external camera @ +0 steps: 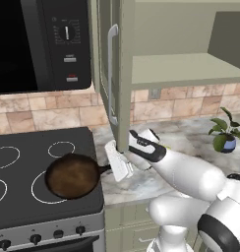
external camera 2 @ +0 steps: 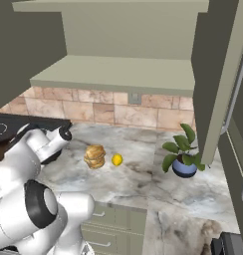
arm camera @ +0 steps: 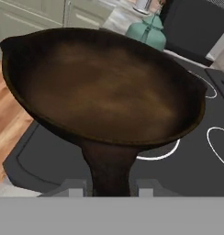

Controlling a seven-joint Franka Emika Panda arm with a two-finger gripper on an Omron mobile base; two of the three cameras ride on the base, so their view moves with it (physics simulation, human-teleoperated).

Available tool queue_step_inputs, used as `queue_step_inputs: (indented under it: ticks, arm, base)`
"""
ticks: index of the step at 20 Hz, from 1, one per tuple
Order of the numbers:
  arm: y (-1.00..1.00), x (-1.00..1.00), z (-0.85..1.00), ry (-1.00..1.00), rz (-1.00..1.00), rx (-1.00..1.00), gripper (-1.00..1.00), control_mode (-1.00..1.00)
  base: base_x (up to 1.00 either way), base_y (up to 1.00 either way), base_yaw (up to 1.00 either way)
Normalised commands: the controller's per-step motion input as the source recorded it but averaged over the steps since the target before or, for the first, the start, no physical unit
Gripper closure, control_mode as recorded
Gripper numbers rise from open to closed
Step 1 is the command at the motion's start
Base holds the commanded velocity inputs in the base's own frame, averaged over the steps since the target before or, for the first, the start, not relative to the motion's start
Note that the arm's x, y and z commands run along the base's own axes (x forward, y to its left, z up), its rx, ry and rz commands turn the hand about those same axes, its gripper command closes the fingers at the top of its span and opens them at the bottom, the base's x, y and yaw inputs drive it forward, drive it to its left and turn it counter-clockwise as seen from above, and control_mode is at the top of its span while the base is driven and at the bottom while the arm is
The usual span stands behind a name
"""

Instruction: Pick the pan from the cabinet and place it on the stove. Then turn on the stove burner for the pan.

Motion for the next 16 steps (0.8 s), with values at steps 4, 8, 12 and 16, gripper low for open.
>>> queue_step_inputs:
  ticks: [4,8,12,16]
  arm:
    - [0.27,0.11,-0.28,0.02,0.00,0.00,1.00,-1.00]
    - [0.25,0.07,-0.20,0.02,0.00,0.00,1.00,-1.00]
    - [0.23,0.08,-0.16,0.01,0.00,0.00,1.00,-1.00]
    - [0.20,0.17,-0.09,0.00,0.00,0.00,1.00,-1.00]
  base:
    - [0.00,0.00,0.00]
    - [0.00,0.00,0.00]
    - [0.00,0.00,0.00]
    - [0.00,0.00,0.00]
